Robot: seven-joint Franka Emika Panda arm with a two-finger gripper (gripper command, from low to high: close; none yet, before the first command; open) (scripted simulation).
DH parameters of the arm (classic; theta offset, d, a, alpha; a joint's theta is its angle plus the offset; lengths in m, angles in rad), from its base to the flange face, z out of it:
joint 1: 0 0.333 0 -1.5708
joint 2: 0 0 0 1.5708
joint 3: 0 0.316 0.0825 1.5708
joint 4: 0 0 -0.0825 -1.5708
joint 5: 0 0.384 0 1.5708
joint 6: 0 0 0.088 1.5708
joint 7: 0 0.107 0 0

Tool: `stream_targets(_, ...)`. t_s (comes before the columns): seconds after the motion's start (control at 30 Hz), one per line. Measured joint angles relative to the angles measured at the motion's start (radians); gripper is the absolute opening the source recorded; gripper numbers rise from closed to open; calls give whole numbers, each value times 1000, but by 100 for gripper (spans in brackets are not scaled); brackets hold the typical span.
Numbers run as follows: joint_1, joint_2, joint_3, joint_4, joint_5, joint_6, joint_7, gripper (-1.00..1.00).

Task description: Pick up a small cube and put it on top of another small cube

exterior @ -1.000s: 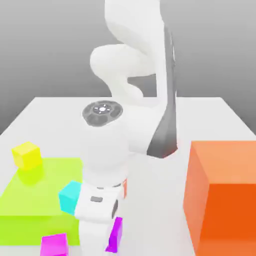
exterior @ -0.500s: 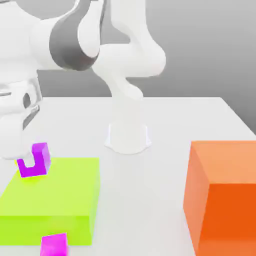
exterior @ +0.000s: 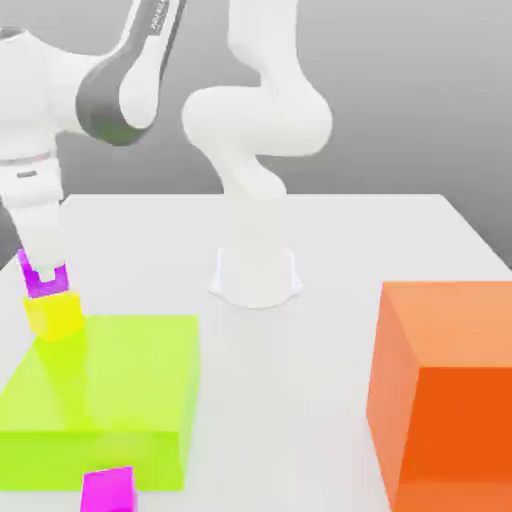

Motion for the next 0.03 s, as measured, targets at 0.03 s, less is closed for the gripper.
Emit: stream_targets(0.03, 0, 0, 0, 0, 0, 0, 0, 100)
